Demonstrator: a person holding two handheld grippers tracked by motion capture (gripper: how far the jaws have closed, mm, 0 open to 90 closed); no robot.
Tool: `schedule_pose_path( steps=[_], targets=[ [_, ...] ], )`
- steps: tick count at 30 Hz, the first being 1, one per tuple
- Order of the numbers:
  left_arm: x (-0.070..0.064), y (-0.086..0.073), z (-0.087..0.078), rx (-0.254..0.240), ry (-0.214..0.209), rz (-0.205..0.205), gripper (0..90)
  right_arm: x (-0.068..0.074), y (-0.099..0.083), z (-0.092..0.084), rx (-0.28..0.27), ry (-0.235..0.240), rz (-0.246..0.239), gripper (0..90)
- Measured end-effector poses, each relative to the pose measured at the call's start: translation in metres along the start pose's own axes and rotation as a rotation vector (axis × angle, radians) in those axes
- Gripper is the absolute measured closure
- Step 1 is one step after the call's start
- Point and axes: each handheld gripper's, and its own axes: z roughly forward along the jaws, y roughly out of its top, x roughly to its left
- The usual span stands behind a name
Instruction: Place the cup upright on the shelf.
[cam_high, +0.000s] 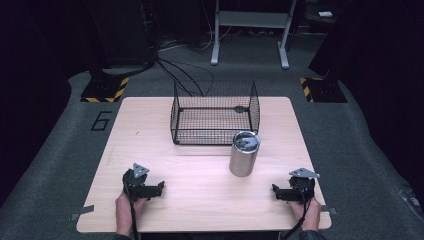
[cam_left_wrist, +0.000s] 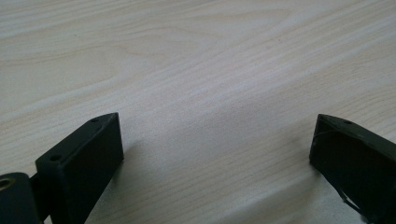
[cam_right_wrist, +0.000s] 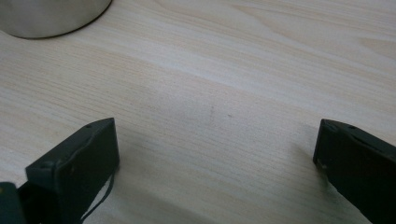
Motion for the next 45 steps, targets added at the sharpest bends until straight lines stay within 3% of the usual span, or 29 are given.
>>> schedule_pose_path(
  steps=[26, 33, 34, 37, 45],
  targets=[
    [0.0, 0.0, 0.0, 0.001, 0.0, 0.001, 2.8, 0.0, 0.001, 0.0, -0.001, -0.011, 0.009, 0.0],
    [0.0, 0.0, 0.0, 0.001, 0.0, 0.001, 2.8, -0.002, 0.003, -0.001, 0.02, 0.005, 0.016, 0.0],
    [0.0, 0.0, 0.0, 0.001, 0.0, 0.001, 2.8, -0.001, 0.004, -0.004, 0.02, 0.004, 0.036, 0.0],
    [0.0, 0.0, 0.0, 0.002, 0.0, 0.002, 2.8, 0.001, 0.008, -0.01, 0.003, 0.014, 0.034, 0.0],
    [0.0, 0.0, 0.0, 0.001, 0.0, 0.002, 2.9, 0.016, 0.025, -0.026, -0.021, 0.057, -0.007, 0.0]
  ],
)
